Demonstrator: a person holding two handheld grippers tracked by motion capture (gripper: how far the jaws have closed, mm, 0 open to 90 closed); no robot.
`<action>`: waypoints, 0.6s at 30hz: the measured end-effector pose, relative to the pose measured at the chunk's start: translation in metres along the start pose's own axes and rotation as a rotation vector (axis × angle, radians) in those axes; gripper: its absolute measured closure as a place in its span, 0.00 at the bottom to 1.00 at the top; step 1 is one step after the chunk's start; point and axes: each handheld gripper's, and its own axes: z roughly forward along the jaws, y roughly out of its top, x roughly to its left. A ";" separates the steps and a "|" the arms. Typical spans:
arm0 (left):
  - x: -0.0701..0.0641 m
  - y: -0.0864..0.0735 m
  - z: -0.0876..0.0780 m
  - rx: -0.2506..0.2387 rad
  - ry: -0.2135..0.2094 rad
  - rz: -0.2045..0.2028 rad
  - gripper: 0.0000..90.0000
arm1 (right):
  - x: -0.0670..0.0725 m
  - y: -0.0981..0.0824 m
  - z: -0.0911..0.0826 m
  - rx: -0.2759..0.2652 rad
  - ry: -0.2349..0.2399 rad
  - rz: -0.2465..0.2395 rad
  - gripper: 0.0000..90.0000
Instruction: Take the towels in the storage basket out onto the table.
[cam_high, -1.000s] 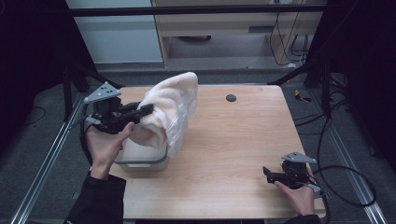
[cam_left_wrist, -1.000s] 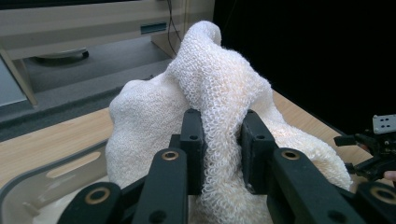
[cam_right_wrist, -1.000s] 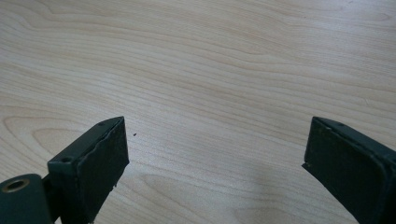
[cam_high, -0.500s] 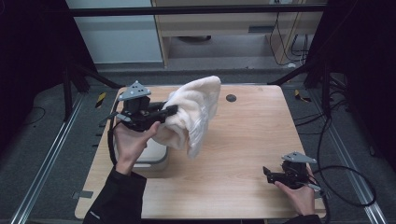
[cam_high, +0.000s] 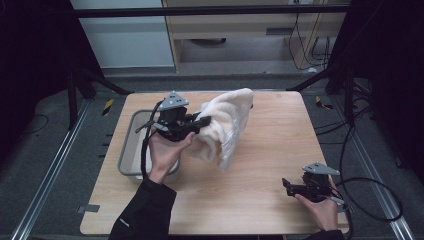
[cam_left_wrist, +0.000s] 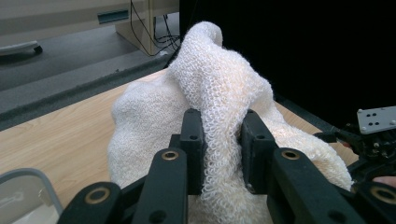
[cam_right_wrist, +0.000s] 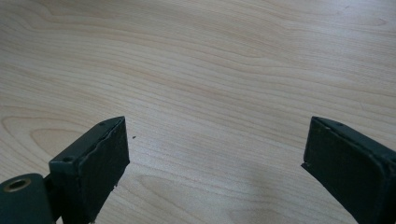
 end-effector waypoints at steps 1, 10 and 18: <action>-0.001 -0.001 0.003 0.006 0.001 0.005 0.82 | 0.000 0.000 0.000 0.001 0.000 0.001 0.07; -0.008 -0.014 0.035 0.030 -0.006 -0.001 0.82 | 0.000 0.000 0.000 -0.004 0.001 0.000 0.07; -0.015 -0.027 0.062 0.062 -0.010 -0.005 0.82 | -0.001 0.000 -0.001 -0.011 -0.003 0.001 0.07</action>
